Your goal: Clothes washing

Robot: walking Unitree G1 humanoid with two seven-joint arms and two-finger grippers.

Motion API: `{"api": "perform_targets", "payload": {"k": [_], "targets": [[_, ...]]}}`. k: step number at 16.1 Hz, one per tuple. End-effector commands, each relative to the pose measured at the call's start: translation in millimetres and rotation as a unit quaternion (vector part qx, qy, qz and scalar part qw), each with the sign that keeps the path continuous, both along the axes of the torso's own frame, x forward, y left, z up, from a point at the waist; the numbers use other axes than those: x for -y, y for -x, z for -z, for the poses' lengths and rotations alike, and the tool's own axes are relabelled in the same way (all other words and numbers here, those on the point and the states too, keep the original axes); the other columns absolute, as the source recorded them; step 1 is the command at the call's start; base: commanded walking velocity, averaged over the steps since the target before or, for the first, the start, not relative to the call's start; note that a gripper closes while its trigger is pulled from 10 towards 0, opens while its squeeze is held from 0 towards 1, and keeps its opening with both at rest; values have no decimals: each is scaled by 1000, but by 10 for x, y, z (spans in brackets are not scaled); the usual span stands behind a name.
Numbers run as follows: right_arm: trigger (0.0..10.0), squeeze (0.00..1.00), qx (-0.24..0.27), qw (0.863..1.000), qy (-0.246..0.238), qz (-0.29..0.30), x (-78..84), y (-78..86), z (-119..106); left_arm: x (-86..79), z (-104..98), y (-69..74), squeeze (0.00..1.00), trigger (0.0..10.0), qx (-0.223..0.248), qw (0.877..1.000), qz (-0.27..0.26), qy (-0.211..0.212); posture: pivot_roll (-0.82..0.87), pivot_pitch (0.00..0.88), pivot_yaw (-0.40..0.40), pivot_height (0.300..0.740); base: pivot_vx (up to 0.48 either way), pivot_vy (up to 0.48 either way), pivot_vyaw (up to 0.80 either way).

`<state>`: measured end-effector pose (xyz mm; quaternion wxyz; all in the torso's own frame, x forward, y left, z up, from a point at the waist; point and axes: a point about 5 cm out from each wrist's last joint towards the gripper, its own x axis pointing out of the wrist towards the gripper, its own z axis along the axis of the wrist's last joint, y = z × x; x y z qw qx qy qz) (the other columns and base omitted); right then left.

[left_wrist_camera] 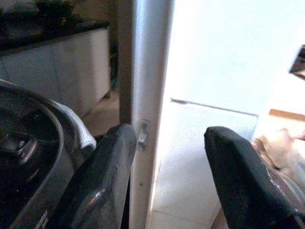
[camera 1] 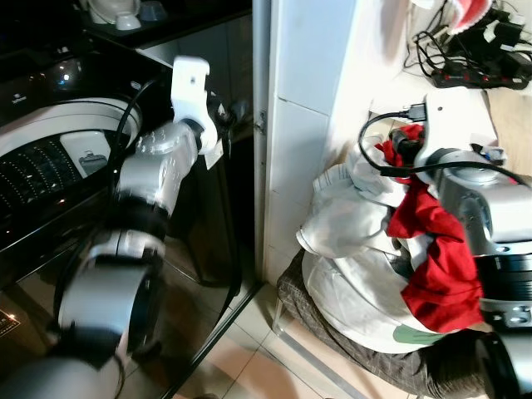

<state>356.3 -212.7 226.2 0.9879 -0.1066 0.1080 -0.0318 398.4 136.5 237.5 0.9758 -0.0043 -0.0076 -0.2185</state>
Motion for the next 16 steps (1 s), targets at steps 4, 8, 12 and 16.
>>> {"api": "perform_targets", "payload": {"k": [4,8,12,16], "targets": [[10000,1000,25,997,-9,67,237,-56,-158,225,-191,339,0,10000,63,986,155,-16,-58,0,28,740,0,0,0],[10000,0,20,987,-35,154,418,-50,-162,444,-1,774,0,10000,55,946,311,-78,-59,0,30,740,0,0,0],[10000,0,1,979,-89,183,483,-34,-17,538,90,1046,0,10000,40,908,408,-87,-56,0,27,740,0,0,0],[10000,0,-21,971,-133,198,506,-39,149,524,96,1081,0,10000,34,905,413,-95,-53,0,26,740,0,0,0]]}}
